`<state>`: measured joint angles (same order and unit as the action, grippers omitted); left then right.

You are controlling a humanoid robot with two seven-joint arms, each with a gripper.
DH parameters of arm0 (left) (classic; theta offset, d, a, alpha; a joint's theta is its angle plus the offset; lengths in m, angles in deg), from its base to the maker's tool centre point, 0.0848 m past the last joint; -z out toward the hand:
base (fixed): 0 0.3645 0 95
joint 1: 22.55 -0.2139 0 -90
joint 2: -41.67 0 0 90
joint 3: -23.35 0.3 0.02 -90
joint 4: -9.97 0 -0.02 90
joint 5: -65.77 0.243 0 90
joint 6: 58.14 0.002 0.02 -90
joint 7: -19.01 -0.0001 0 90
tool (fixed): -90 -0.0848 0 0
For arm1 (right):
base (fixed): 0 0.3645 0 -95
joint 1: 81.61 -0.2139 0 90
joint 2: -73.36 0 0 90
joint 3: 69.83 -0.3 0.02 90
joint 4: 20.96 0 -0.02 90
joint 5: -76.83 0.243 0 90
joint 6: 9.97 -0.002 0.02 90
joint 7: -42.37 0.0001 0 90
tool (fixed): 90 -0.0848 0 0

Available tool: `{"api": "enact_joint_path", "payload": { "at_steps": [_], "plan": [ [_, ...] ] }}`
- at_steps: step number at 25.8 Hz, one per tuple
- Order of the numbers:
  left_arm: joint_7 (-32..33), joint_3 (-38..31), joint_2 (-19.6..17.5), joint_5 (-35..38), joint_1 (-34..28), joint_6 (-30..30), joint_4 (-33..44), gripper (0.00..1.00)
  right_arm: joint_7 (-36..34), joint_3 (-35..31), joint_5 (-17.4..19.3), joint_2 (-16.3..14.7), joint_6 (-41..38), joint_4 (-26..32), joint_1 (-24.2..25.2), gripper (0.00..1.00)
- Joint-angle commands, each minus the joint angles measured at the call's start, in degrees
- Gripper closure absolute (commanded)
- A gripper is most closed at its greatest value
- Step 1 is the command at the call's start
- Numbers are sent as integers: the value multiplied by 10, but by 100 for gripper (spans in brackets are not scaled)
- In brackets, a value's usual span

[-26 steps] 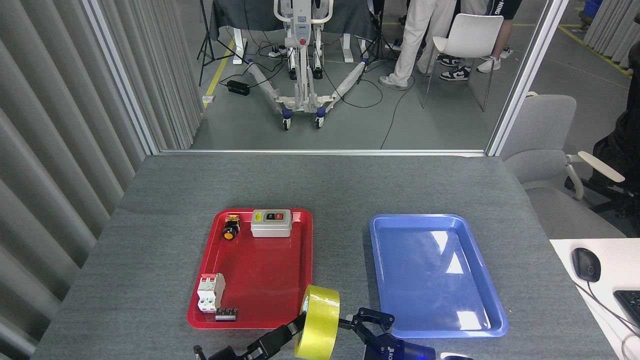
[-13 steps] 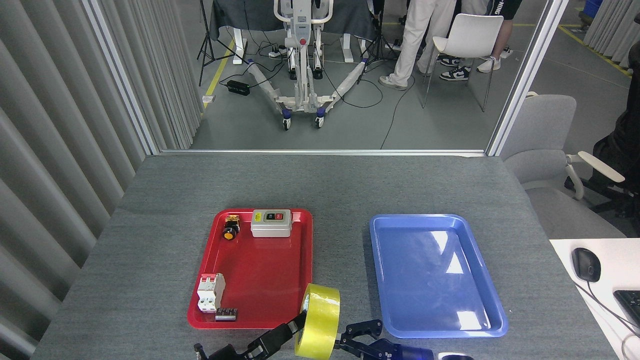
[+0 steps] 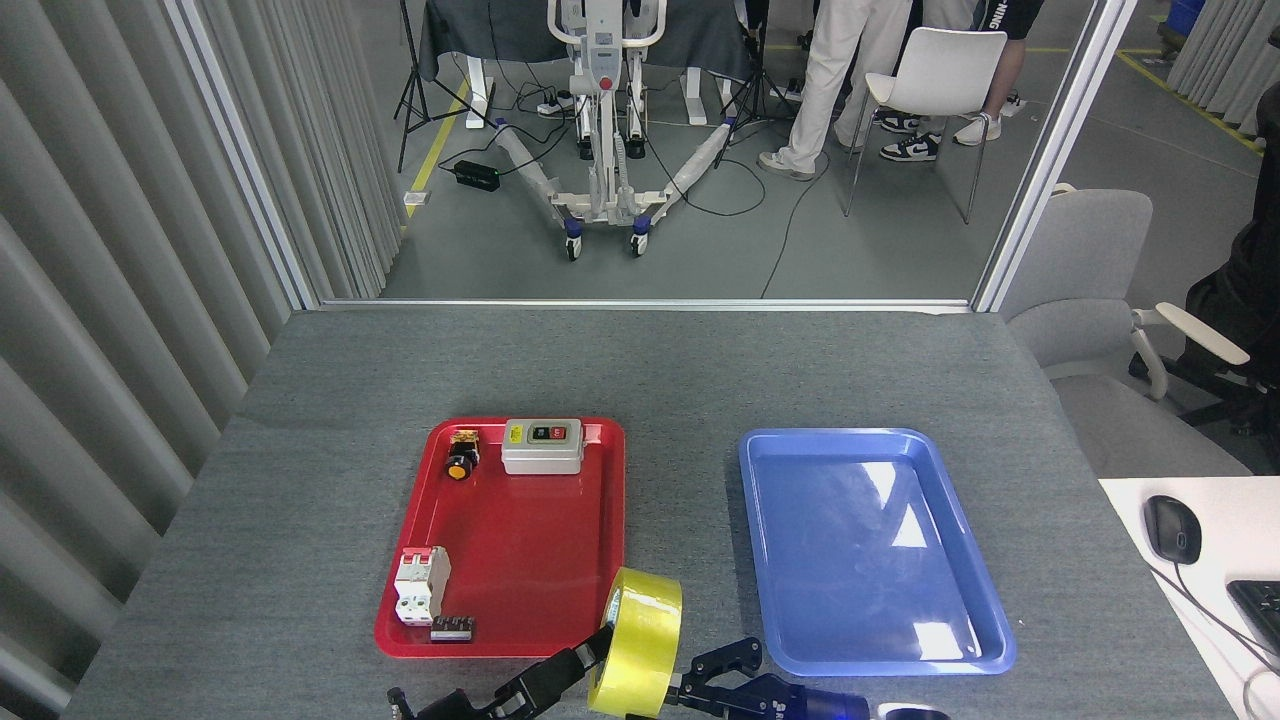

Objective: Place and move tape with both arms
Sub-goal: 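Grasp the yellow tape roll with the right gripper and release the left gripper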

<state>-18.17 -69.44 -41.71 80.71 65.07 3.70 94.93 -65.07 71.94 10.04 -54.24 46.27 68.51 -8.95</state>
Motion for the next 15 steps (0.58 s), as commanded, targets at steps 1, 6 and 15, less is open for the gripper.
{"api": "enact_joint_path", "payload": {
  "at_steps": [1, 6, 15],
  "plan": [
    [-4, -5, 1, 0, 1, -1, -1, 93, -2, 0, 0, 0, -3, 0, 0, 82],
    [-4, -7, 1, 0, 4, 0, -12, 88, -2, 0, 0, -1, -3, 0, 0, 82],
    [-4, -17, 2, 6, 13, -1, -26, 68, -3, 0, -1, 0, -2, 0, 1, 82]
  ]
}}
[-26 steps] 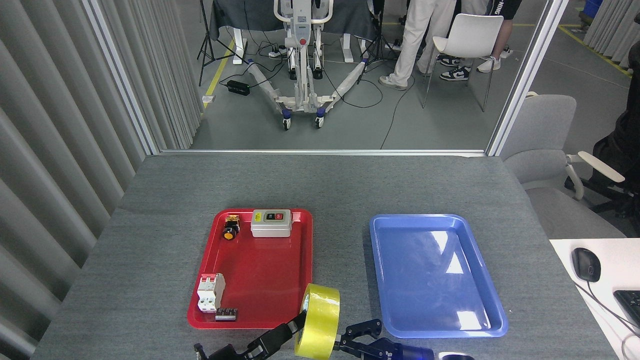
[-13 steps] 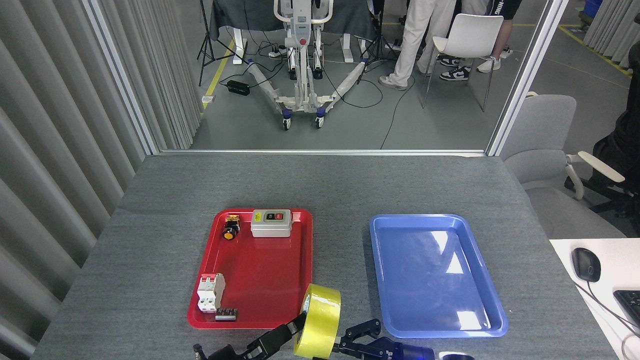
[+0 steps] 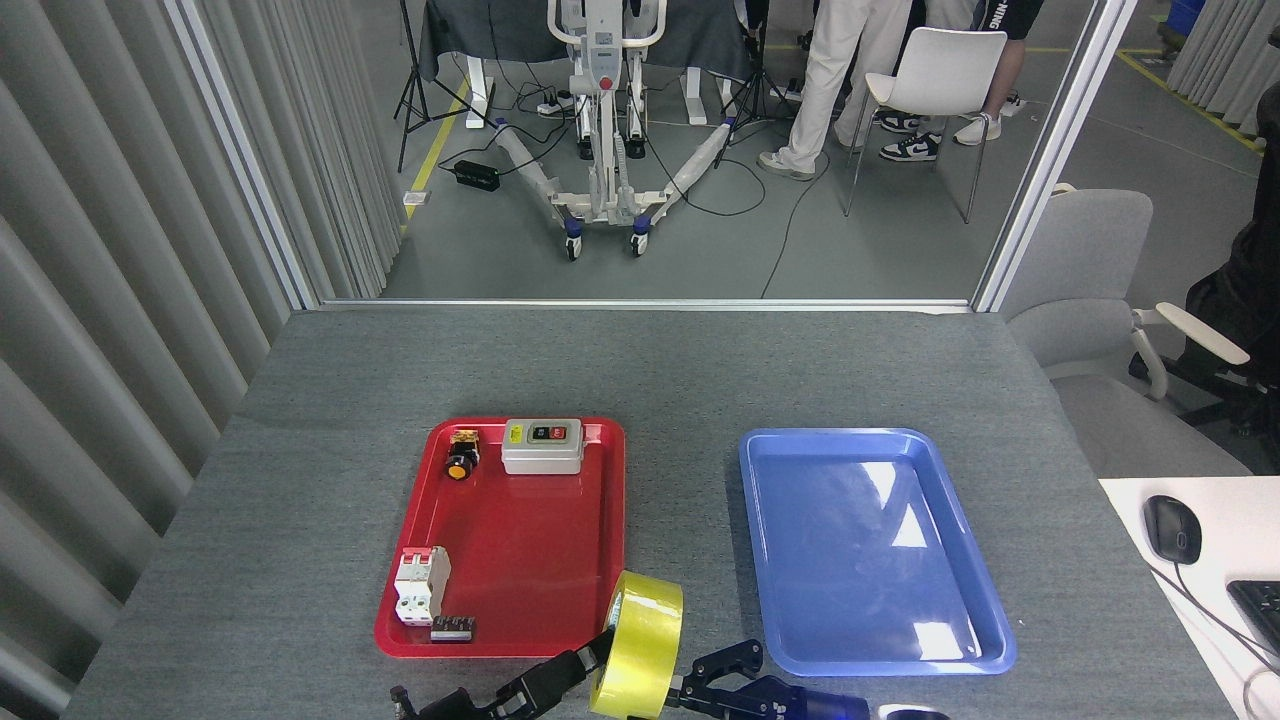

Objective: Place and move tape with both arms
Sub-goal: 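Grasp the yellow tape roll with the right gripper and release the left gripper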

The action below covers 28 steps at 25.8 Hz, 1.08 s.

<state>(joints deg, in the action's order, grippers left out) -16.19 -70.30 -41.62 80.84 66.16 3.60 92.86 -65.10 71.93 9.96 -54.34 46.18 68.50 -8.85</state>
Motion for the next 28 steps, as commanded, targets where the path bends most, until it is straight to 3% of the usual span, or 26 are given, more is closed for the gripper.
{"api": "enact_joint_path", "payload": {
  "at_steps": [1, 11, 16, 22, 25, 28],
  "plan": [
    [-24, -10, 1, 8, 3, 0, -5, 64, -3, 0, 0, 1, -1, 0, 0, 82],
    [-25, -21, 1, 15, 8, -1, -16, 46, -3, 0, -1, 1, 0, 0, 1, 82],
    [-26, -24, 1, 29, 13, -5, -16, 27, -3, 0, -1, 2, 2, 0, 1, 82],
    [-28, -37, 1, 29, 13, -6, -11, 25, -3, -5, 0, -1, 10, 0, 2, 83],
    [-63, -51, 1, 52, 14, -2, -12, 25, -2, -16, 0, -5, 16, 0, 0, 82],
    [-152, -60, 1, 127, 13, 4, -9, 20, 5, -99, 5, -4, 15, 0, 14, 82]
  ]
}}
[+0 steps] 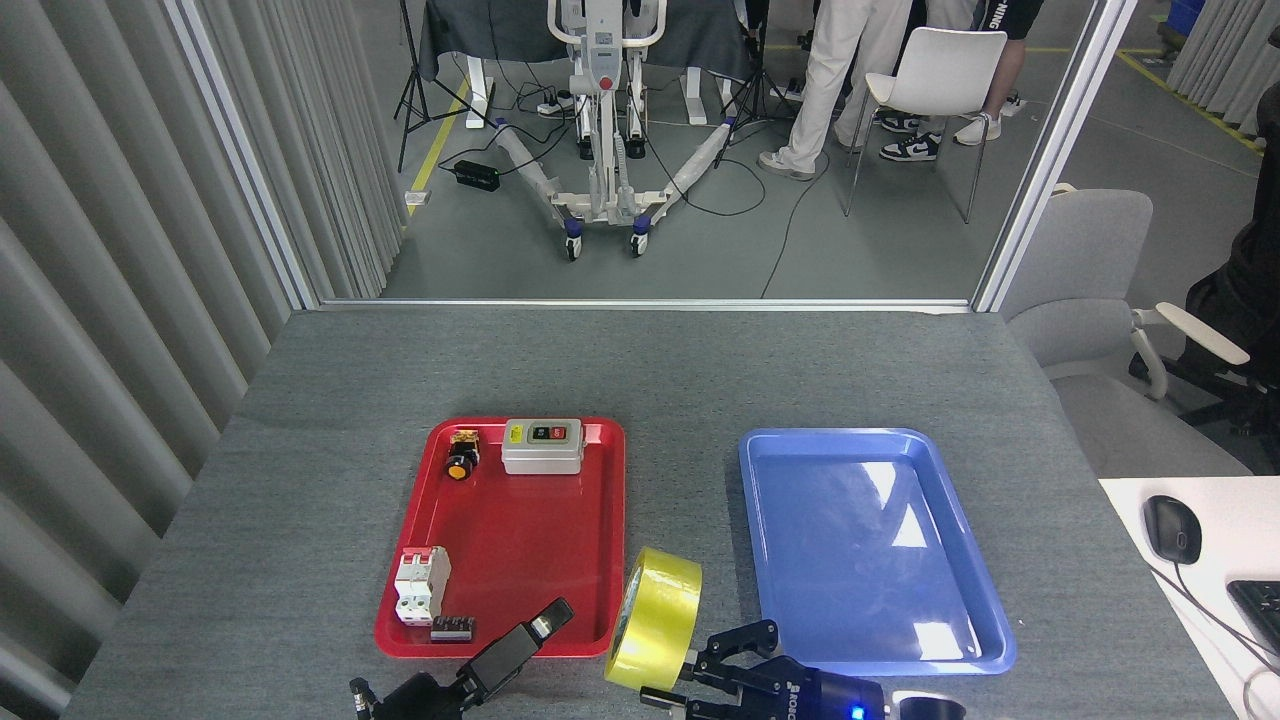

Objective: Place and move tape with both arms
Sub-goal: 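Lift the tape with the right gripper and move it over the blue tray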

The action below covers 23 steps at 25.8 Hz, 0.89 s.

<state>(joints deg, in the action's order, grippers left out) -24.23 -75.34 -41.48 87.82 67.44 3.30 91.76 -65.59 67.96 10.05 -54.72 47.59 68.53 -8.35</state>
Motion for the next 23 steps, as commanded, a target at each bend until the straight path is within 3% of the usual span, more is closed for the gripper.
{"api": "enact_joint_path", "payload": {
  "at_steps": [1, 3, 6, 7, 9, 11, 16, 19, 23],
  "plan": [
    [-102, -11, 0, 82, 1, 15, 9, 20, 21, -86, 7, -1, 1, -1, 19, 82],
    [-179, -11, 0, 146, 0, 47, 41, 20, 58, -152, 19, 3, 1, -10, 38, 82],
    [-301, -8, -2, 274, 0, 60, 68, 18, 151, -238, 78, 15, 2, -27, 51, 83],
    [-320, -6, -2, 330, -3, 57, 81, 2, 194, -260, 98, 28, 4, -34, 51, 83],
    [-348, -4, -3, 450, -10, 61, 101, 0, 270, -303, 131, 59, 25, -49, 51, 83],
    [-388, 24, -3, 527, -15, 81, 101, 0, 322, -336, 138, 82, 61, -54, 51, 83],
    [-440, 82, -3, 608, -25, 176, 118, 0, 419, -333, 154, 90, 217, -58, 9, 83],
    [-486, 117, -3, 687, -25, 246, 130, 0, 513, -302, 191, 89, 297, -72, -21, 83],
    [-487, 119, -3, 701, -26, 252, 112, 0, 552, -239, 220, 83, 406, -83, -54, 83]
  ]
}}
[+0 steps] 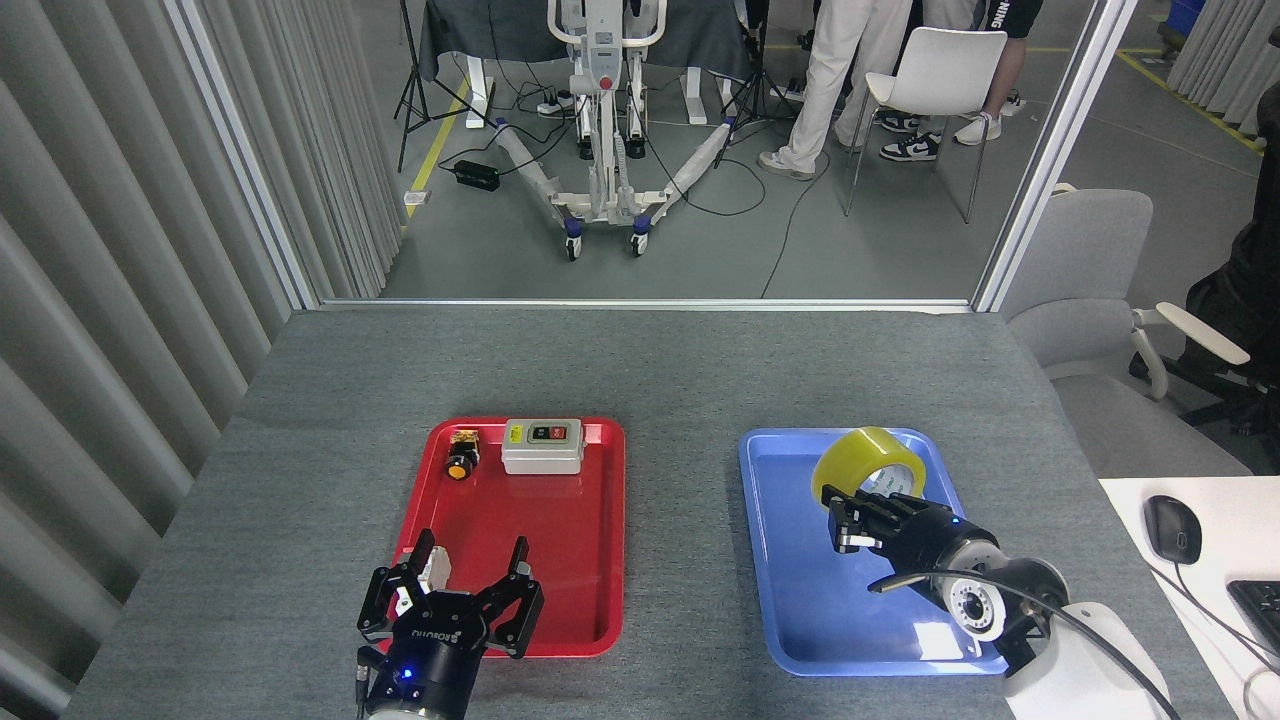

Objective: Place and move tape with both arms
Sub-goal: 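Lift the tape with the right gripper and move it over the blue tray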

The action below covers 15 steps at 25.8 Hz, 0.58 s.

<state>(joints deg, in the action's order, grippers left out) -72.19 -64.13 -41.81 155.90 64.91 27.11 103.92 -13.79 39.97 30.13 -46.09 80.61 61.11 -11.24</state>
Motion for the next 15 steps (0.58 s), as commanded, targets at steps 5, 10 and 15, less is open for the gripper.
{"api": "enact_joint_path", "payload": {
  "at_steps": [5, 10, 15],
  "plan": [
    [-11, 6, 0, 53, -1, 42, -49, 0, 80, 137, 96, -21, 208, -24, -85, 82],
    [-7, 9, 1, 94, -1, 66, -56, 0, 81, 237, 212, -56, 282, -53, -150, 83],
    [-6, 15, 0, 94, -1, 35, -46, 0, 81, 264, 243, -54, 295, -136, -193, 82]
  ]
}}
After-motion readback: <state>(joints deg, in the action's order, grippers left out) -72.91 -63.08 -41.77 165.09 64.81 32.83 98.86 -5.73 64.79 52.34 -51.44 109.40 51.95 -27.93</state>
